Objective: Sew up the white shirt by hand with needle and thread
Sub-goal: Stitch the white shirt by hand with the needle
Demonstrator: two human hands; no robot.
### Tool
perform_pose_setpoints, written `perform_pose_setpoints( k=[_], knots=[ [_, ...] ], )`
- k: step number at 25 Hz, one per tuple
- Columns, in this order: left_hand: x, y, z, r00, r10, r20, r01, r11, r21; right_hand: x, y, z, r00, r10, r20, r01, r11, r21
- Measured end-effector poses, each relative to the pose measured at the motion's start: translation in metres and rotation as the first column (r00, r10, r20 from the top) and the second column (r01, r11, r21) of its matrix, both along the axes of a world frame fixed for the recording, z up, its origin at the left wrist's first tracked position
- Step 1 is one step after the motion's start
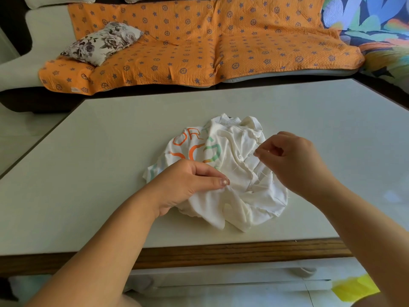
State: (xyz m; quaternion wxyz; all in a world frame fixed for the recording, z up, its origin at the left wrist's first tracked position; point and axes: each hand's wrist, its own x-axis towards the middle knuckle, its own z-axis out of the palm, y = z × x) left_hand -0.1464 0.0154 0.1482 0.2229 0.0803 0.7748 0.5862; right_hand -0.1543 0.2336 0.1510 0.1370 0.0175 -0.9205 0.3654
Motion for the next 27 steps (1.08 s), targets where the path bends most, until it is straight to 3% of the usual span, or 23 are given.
perform_pose_setpoints(
  k=[8, 11, 14, 17, 22, 27],
  knots=[
    [-0.002, 0.0, -0.001, 1.0, 0.028, -0.003, -0.028, 1.0, -0.007, -0.004, -0.002, -0.004, 0.997, -0.07, -0.02, 0.07, 0.998, -0.009],
    [-0.002, 0.0, -0.003, 0.999, 0.037, -0.017, -0.037, 0.999, -0.005, 0.002, -0.006, -0.003, 1.0, -0.016, 0.005, 0.016, 0.998, 0.061],
    [-0.003, 0.0, -0.004, 0.997, 0.07, -0.045, -0.07, 0.997, 0.014, 0.017, -0.011, 0.002, 0.996, 0.09, -0.015, -0.089, 0.996, 0.026],
    [-0.003, 0.001, -0.005, 0.997, 0.052, -0.062, -0.051, 0.998, 0.031, 0.027, -0.021, 0.001, 0.95, 0.274, 0.152, -0.275, 0.961, -0.015],
    [-0.001, 0.002, -0.002, 0.996, 0.064, -0.059, -0.063, 0.998, 0.008, 0.021, -0.014, -0.001, 0.956, 0.23, 0.18, -0.216, 0.972, -0.096],
    [0.0, -0.002, 0.001, 0.975, 0.08, -0.207, -0.101, 0.991, -0.09, 0.023, -0.008, 0.004, 0.95, 0.243, 0.196, -0.227, 0.968, -0.104]
  ],
)
